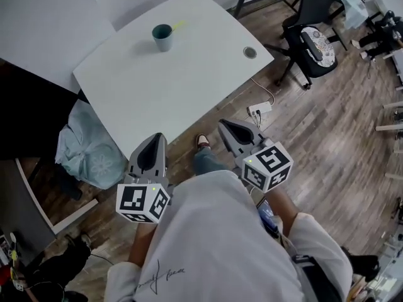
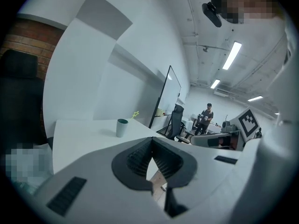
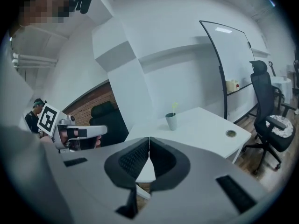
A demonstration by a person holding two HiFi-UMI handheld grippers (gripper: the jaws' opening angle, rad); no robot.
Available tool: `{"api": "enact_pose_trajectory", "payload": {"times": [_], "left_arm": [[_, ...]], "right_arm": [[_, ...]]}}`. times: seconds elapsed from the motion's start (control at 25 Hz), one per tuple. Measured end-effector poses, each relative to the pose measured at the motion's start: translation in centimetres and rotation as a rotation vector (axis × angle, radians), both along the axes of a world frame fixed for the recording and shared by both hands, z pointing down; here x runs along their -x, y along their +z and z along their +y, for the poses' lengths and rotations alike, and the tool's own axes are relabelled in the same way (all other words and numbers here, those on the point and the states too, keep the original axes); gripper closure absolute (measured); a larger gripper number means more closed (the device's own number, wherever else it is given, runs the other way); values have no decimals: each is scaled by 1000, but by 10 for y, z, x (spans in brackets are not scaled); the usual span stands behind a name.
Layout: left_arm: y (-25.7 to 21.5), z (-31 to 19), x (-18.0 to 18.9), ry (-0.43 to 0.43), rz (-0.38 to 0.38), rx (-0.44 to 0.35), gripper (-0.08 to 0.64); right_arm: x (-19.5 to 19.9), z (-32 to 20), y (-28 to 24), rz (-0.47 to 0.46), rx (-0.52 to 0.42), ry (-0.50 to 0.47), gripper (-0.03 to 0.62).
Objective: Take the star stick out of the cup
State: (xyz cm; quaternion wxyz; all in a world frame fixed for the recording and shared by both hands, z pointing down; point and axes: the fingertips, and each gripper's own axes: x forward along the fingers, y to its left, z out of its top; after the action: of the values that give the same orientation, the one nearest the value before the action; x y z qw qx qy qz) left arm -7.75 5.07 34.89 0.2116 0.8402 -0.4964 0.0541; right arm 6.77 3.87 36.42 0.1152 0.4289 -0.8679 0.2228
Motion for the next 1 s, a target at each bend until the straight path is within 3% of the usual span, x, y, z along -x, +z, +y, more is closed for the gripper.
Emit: {"api": "enact_pose_trajectory", "payload": {"times": [0.48, 1.0], "left_arm": [[12, -78, -29, -110, -13, 15, 558], [23, -101, -46, -177, -33, 50, 558]], "right_arm": [[-20, -84, 18, -12, 27, -130, 581], [-15, -145, 26, -36, -9, -207, 581]]}}
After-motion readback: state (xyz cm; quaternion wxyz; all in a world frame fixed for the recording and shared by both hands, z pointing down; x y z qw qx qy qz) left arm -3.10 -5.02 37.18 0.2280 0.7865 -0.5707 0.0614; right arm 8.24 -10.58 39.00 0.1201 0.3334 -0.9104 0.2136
